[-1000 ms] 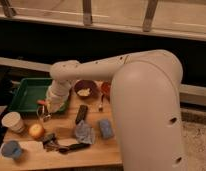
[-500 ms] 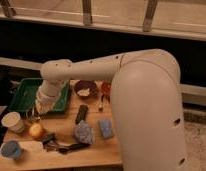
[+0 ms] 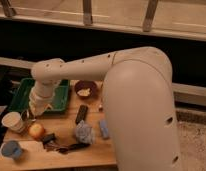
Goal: Stack cups on top of each other
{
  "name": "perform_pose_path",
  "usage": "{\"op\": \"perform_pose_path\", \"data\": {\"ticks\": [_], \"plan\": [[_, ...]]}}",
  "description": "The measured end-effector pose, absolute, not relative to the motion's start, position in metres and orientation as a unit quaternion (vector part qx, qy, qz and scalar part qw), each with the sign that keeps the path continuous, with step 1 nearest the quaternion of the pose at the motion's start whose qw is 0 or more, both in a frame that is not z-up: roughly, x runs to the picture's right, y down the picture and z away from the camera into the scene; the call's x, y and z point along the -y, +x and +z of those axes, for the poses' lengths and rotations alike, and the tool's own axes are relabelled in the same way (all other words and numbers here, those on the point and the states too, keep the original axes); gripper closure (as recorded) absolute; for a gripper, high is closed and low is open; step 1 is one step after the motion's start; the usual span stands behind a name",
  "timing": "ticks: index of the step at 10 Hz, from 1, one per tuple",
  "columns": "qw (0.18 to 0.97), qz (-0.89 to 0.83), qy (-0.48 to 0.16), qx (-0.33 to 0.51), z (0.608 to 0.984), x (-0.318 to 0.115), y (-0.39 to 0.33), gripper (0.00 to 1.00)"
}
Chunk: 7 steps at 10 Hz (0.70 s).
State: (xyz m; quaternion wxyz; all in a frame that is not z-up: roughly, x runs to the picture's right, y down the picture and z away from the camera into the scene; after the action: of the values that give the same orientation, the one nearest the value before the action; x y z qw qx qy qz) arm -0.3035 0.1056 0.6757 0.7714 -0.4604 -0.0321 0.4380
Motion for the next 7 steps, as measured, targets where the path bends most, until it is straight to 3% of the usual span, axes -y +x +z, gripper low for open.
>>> {"op": "perform_pose_path", "data": {"ticks": [4,7], "plan": [[0.804,0.372,-0.463,0.029,0.631,-0.151,-0.361,1.0],[0.806,0.326,-0.492,0.041,0.62,-0.183,-0.405,1.0]]}}
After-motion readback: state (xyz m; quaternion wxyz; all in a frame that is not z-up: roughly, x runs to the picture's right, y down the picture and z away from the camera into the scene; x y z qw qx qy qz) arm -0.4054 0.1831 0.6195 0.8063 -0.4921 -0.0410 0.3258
